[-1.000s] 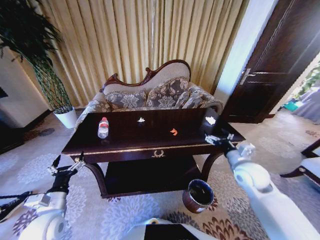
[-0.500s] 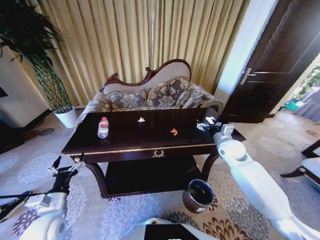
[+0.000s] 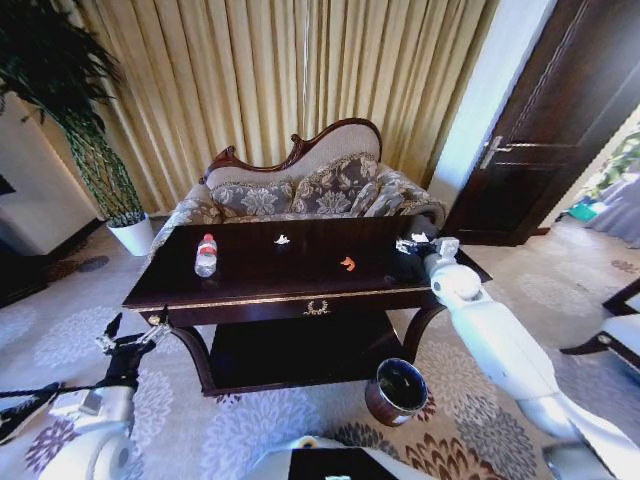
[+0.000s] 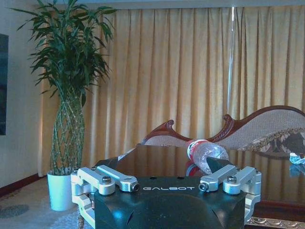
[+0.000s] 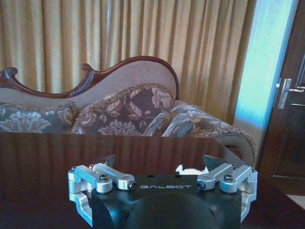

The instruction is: Move to the front of the table and place the trash on the table into the trash bin.

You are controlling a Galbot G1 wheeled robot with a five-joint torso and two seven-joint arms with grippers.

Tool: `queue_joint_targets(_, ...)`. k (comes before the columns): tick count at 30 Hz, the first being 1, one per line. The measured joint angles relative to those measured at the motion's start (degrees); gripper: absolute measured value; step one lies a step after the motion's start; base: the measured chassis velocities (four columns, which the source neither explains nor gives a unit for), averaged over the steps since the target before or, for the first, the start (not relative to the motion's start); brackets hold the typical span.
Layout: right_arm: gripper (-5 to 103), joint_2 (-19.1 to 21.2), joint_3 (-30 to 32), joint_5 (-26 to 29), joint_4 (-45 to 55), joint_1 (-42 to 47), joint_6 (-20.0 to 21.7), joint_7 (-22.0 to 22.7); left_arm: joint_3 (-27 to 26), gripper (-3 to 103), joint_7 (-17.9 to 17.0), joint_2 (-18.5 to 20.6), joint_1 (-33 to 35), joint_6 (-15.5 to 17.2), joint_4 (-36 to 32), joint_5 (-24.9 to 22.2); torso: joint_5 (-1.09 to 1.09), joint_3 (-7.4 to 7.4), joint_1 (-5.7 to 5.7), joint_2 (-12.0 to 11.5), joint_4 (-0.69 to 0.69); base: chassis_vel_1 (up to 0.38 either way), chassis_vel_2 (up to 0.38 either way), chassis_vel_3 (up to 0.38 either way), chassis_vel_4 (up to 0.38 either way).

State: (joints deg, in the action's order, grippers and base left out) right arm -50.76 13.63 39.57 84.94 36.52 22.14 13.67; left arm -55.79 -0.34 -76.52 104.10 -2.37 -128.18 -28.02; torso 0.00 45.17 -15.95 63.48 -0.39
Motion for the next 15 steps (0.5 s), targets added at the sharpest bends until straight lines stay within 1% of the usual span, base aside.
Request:
queue_joint_targets(5, 100, 0.11, -1.28, 0.13, -2.84, -2.81, 1.09, -0.03, 0.03, 100, 0.0, -0.19, 0.09, -0.09, 0.0, 0.02, 0.0, 0.0, 0.0, 0.0, -0.02, 0.0, 0.0, 0.0, 0.0)
queue_joint_targets(8, 100, 0.41, -2.12, 0.13, -4.65, -4.67, 3.45, 0.22, 0.03, 100, 0.0, -0.12, 0.07, -0.14, 0.2, 0.02, 0.0, 0.0, 0.0, 0.0, -0.02, 0.0, 0.0, 0.0, 0.0)
queue_joint_targets(9, 100, 0.41, -2.12, 0.13, -4.65, -4.67, 3.45, 0.22, 0.03, 100, 0.0, -0.12, 0.07, -0.14, 0.2, 0.02, 0.0, 0.0, 0.0, 0.0, -0.02, 0.0, 0.0, 0.0, 0.0)
queue_joint_targets(12, 100, 0.63, -2.49, 0.12, -6.61, -6.32, 6.64, 0.47, 0.03, 100, 0.0, -0.11, -0.04, -0.18, 0.52, 0.02, 0.0, 0.0, 0.0, 0.0, -0.02, 0.0, 0.0, 0.0, 0.0)
queue_joint_targets(13, 100, 0.63, -2.49, 0.12, -6.61, -6.32, 6.64, 0.47, 0.03, 100, 0.0, -0.11, -0.04, -0.18, 0.52, 0.02, 0.0, 0.0, 0.0, 0.0, -0.02, 0.0, 0.0, 0.0, 0.0)
queue_joint_targets(15, 100, 0.65, -2.6, 0.16, -7.61, -6.96, 8.13, 0.57, 0.08, 100, 0.01, -0.12, -0.06, -0.24, 0.72, 0.01, 0.0, 0.0, 0.0, 0.0, -0.02, 0.0, 0.0, 0.0, 0.0)
